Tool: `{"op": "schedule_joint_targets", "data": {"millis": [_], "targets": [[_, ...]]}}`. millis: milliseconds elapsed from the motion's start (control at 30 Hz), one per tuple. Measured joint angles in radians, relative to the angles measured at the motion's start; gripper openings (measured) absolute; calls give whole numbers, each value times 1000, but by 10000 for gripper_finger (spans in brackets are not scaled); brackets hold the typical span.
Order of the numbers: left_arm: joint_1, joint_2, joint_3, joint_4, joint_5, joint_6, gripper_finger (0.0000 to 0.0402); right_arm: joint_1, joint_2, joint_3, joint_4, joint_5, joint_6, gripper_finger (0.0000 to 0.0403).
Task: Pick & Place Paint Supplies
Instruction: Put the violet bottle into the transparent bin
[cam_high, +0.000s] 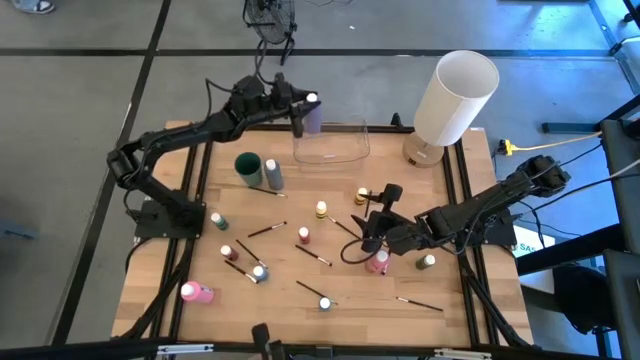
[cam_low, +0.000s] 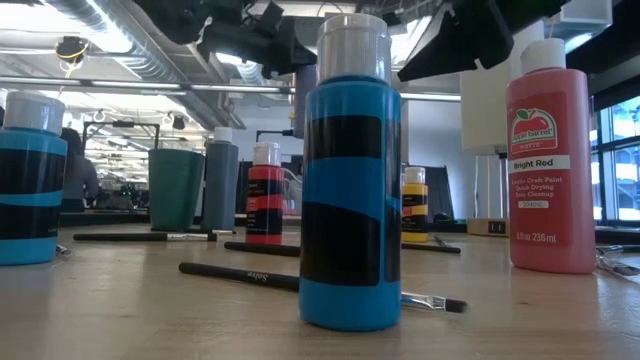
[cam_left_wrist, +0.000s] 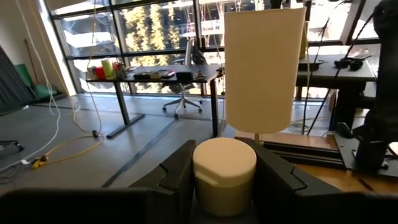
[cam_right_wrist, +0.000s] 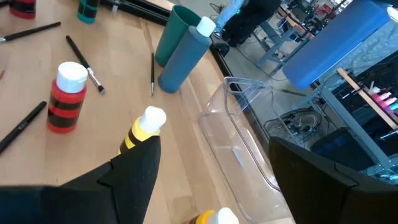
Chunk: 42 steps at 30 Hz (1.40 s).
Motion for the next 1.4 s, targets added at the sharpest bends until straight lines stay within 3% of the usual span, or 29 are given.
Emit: {"op": "schedule_joint_targets", "data": {"millis": [800, 967, 1400], "targets": [[30, 15, -199, 253, -158, 37, 117, -3, 0, 0, 7, 0, 0, 300], [59, 49, -199, 260, -150, 37, 117, -3, 0, 0, 12, 0, 1, 300], [131, 151, -199, 377, -1, -32, 117, -3, 0, 0, 5, -3, 7, 300]]}}
